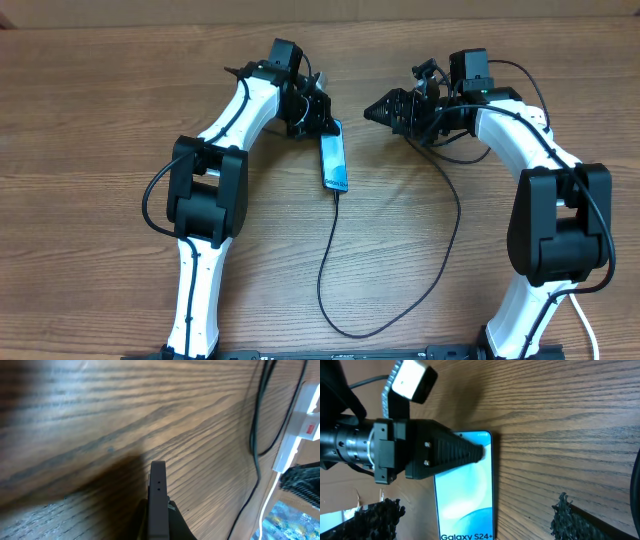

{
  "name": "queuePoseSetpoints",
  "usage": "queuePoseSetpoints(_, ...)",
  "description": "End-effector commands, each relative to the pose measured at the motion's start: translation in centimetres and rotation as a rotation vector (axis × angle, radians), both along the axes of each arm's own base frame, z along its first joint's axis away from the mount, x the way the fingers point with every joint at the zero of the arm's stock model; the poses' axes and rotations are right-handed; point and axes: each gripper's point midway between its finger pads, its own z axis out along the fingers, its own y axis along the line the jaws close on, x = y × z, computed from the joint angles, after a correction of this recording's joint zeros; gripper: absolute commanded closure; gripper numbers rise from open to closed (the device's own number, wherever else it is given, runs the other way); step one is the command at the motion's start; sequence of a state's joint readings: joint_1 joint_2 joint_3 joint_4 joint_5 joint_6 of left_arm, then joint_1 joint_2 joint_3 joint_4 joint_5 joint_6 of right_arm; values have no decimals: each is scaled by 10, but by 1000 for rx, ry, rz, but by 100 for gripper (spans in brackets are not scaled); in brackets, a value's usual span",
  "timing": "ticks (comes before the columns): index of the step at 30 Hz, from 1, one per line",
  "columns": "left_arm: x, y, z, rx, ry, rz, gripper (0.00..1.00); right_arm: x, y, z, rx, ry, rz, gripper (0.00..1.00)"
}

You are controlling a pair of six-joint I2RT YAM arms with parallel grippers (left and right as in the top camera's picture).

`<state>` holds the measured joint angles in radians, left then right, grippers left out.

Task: Plug charger to phone and switch on socket
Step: 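Lower the plugged phone onto the table with the left gripper, then open the left gripper and release the phone flat on the table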

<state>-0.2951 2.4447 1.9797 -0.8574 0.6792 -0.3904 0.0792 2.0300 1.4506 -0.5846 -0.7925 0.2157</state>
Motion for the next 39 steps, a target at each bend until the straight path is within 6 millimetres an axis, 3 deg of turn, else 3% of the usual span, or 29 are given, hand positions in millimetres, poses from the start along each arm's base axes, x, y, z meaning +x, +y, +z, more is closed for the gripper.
queuePoseSetpoints(1, -9, -6, -5, -18, 41, -2, 96, 5, -1, 8, -6, -33, 1, 0)
queuePoseSetpoints(12, -9, -6, -5, -18, 42, -3, 94, 5, -1, 8, -6, -33, 1, 0)
queuePoseSetpoints(18, -9, -6, -5, -17, 44, -3, 76, 5, -1, 8, -6, -33, 1, 0)
queuePoseSetpoints(39, -10, -6, -5, -16, 47, -3, 78, 5, -1, 8, -6, -32, 1, 0)
